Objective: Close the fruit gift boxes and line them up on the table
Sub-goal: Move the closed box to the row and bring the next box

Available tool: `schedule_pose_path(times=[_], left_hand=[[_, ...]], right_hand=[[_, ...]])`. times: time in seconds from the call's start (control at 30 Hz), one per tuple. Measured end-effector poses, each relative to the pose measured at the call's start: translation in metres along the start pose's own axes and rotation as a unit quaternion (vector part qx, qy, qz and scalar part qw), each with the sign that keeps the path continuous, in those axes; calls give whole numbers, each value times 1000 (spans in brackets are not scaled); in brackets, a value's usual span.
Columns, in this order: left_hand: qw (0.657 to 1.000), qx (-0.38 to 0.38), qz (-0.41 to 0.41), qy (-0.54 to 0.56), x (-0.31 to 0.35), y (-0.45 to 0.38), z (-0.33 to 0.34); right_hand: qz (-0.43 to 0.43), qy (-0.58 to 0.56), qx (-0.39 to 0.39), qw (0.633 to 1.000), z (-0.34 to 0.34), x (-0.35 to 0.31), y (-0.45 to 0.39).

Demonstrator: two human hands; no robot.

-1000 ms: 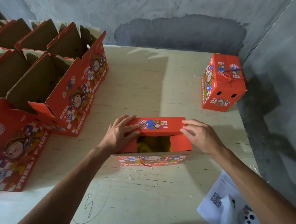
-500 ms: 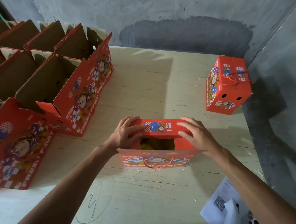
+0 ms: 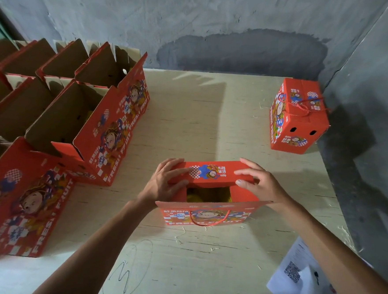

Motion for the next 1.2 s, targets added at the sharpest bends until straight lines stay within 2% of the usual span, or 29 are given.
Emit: schedule_pose_path(times=[0.1, 0.17, 0.23, 0.3, 0.4, 0.53, 0.63, 0.73, 0.83, 0.97, 1.1, 1.2], left_hand=[[1000, 16, 3, 9, 2, 1, 0], [999, 28, 8, 20, 2, 1, 0], [997, 40, -10, 64, 1, 0, 0], [991, 32, -65, 111, 0, 0, -1], [989, 38, -90, 115, -2, -2, -3], [990, 72, -72, 95, 1, 2, 0], [987, 86, -94, 99, 4, 4, -1], [959, 100, -143, 225, 9, 9, -7], [941, 47, -164, 294, 3, 12, -11], [928, 23, -207, 309, 1, 14, -13], [944, 37, -172, 279, 4, 32, -5], [942, 82, -144, 292, 9, 39, 7]], right_hand=[[74, -171, 49, 981, 3, 1, 12], [108, -239, 69, 963, 3, -3, 20], [101, -268, 73, 955, 7, -5, 29], [95, -292, 99, 947, 15, -5, 38], [130, -322, 196, 917, 24, -11, 44], [165, -278, 348, 880, 32, -18, 40], [221, -199, 410, 862, 31, -20, 28], [289, -140, 413, 852, 27, -21, 19], [308, -83, 414, 853, 27, -19, 12], [326, -5, 419, 847, 27, -15, 3], [328, 39, 392, 859, 25, -9, -2], [313, 52, 414, 853, 26, -11, -3]])
Point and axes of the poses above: each hand's wrist, its own y-axis away from the middle knuckle, its own z-axis out of the palm, x = y × z, the point moved 1 cm from there along -y, towards the middle knuckle, and after that the axes turned 6 degrees about y, right-handed, at the moved point
